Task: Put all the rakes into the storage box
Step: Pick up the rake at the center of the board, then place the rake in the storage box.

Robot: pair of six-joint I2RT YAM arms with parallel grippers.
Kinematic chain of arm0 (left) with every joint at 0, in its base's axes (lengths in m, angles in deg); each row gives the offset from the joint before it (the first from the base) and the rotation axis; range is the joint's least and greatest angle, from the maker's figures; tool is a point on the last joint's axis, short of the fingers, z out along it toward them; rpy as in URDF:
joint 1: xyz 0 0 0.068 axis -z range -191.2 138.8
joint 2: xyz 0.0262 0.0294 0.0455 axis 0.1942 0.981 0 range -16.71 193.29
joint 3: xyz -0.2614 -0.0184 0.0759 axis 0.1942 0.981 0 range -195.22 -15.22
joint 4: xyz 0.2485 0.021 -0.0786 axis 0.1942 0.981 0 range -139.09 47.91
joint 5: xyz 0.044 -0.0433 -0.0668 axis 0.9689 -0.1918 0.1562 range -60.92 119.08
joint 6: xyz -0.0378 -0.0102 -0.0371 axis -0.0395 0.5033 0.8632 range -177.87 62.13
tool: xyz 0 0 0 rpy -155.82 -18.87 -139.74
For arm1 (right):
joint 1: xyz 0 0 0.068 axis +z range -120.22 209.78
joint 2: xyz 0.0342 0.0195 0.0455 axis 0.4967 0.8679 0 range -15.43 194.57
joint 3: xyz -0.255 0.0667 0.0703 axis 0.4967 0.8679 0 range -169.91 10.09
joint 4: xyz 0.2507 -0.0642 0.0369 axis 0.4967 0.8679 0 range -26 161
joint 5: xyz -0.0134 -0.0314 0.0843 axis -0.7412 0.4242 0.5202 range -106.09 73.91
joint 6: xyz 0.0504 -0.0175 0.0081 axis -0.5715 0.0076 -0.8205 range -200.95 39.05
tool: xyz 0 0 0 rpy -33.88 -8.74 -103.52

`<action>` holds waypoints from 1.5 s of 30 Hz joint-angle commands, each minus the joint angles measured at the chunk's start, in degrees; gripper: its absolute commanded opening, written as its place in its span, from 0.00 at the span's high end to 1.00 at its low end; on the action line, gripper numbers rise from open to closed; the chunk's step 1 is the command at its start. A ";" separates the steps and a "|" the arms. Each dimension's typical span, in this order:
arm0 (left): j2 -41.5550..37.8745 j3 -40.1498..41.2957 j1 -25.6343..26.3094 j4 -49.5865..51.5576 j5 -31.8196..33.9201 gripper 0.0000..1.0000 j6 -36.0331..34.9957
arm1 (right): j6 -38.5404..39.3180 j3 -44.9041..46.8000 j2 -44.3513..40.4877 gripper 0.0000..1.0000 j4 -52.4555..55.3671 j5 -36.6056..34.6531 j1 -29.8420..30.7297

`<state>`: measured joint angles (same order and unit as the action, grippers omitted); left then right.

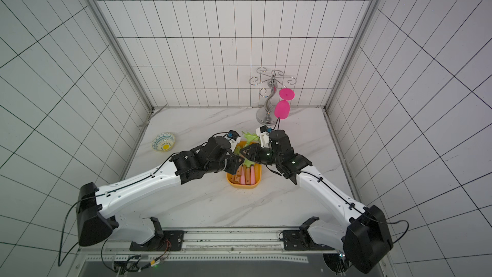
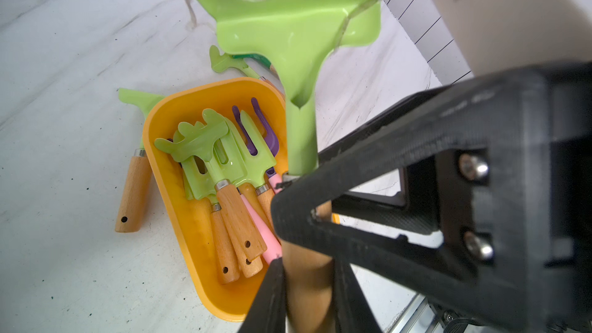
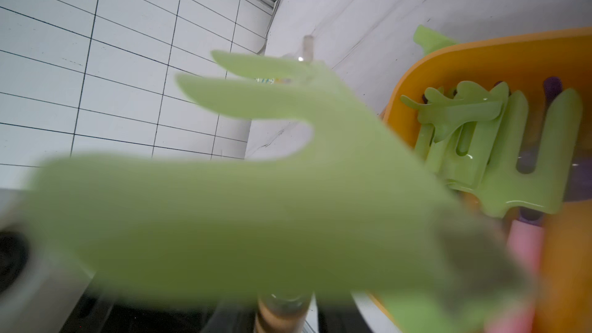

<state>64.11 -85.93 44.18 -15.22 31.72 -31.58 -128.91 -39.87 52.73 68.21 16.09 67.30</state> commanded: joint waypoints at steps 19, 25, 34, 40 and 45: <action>-11.67 4.22 -7.61 5.59 15.62 0.12 1.52 | 20.07 -0.83 6.08 0.82 16.07 5.88 -10.00; -9.07 6.91 -18.69 8.01 12.60 0.12 -0.08 | 24.84 -4.88 15.92 0.80 18.93 9.18 -9.54; 3.45 4.60 -19.98 6.73 11.20 0.12 -2.55 | 22.09 -5.14 22.54 0.79 10.35 9.41 -8.96; 11.60 0.47 -20.13 10.39 10.35 0.14 -2.79 | 21.78 -6.38 27.35 0.79 6.19 8.68 -8.87; 12.92 0.62 -20.15 10.08 10.55 0.14 -3.50 | 22.30 -4.86 29.83 0.74 4.63 7.79 -8.81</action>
<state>76.70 -83.75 24.31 -5.21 42.51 -33.94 -107.12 -43.47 81.58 75.24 24.22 58.05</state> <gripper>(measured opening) 0.858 0.256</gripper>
